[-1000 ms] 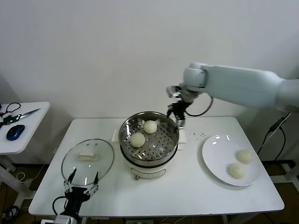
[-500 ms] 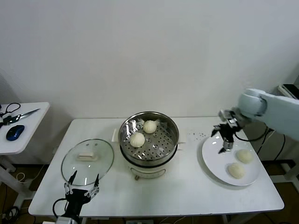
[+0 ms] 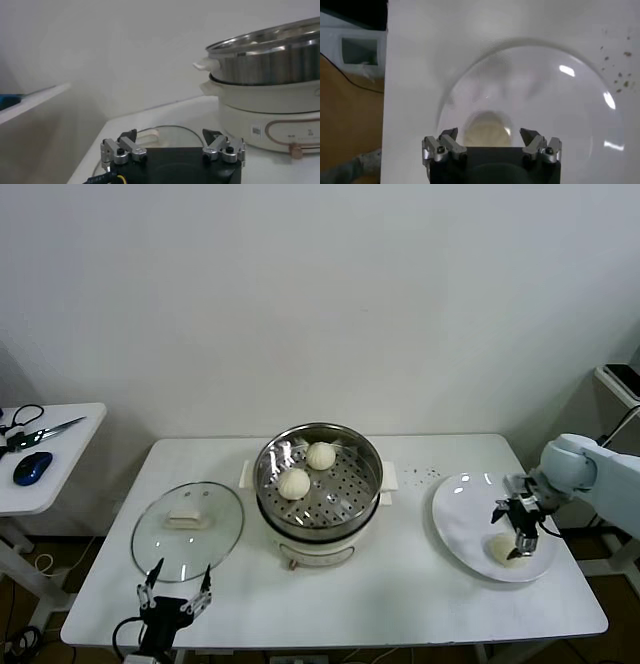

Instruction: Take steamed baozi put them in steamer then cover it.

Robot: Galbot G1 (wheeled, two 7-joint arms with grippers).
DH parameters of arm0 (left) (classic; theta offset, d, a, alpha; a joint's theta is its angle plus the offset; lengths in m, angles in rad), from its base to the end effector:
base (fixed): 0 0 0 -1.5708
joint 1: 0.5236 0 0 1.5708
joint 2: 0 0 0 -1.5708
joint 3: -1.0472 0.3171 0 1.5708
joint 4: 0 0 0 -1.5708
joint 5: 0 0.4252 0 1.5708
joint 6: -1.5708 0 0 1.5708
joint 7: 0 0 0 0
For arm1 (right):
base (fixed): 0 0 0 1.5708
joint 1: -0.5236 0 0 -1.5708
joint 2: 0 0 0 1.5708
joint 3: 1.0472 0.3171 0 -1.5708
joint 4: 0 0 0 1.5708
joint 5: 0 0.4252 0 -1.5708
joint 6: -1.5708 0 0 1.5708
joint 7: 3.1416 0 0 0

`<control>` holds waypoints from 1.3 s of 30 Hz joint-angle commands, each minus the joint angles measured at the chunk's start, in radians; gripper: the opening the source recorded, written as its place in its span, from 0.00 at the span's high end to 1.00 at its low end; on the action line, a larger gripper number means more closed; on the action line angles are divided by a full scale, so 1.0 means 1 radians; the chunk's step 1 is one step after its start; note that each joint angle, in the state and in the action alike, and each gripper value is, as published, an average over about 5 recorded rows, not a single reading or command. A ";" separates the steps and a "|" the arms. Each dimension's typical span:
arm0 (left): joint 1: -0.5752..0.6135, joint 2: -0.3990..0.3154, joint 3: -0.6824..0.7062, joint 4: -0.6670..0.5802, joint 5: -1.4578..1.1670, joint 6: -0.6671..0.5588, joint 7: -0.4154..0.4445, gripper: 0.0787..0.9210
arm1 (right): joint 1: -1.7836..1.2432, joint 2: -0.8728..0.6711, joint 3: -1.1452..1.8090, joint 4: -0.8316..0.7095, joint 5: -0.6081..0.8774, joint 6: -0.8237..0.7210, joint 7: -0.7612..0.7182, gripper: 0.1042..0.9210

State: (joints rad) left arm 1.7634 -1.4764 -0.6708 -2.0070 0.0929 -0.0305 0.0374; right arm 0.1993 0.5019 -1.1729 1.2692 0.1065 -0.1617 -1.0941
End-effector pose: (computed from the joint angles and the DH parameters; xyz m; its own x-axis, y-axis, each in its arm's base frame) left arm 0.2012 0.0692 -0.3495 -0.9689 -0.0490 0.2427 0.0124 0.9694 0.2452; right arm 0.5207 -0.1949 -0.2287 -0.0217 -0.0553 0.9982 -0.9997 -0.0109 -0.0223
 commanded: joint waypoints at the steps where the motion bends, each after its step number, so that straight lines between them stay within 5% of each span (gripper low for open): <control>1: -0.001 -0.002 -0.001 0.008 0.003 0.000 0.000 0.12 | -0.143 0.012 0.112 -0.094 -0.087 0.019 0.000 0.12; 14: -0.009 -0.007 0.000 0.018 0.009 0.001 -0.001 0.12 | -0.151 0.088 0.129 -0.155 -0.114 0.027 -0.002 0.13; 27: -0.002 -0.011 -0.002 0.012 0.006 -0.001 -0.001 0.12 | -0.062 0.080 0.055 -0.123 -0.090 0.064 -0.010 0.31; 39: 0.000 -0.005 0.003 0.007 0.004 0.001 0.000 0.12 | 0.630 0.306 -0.415 -0.055 -0.024 0.445 -0.010 0.32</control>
State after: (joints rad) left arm 1.7626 -1.4832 -0.6699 -1.9981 0.0971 -0.0306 0.0369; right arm 0.3711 0.6450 -1.2865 1.1852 0.0401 0.0368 -1.1073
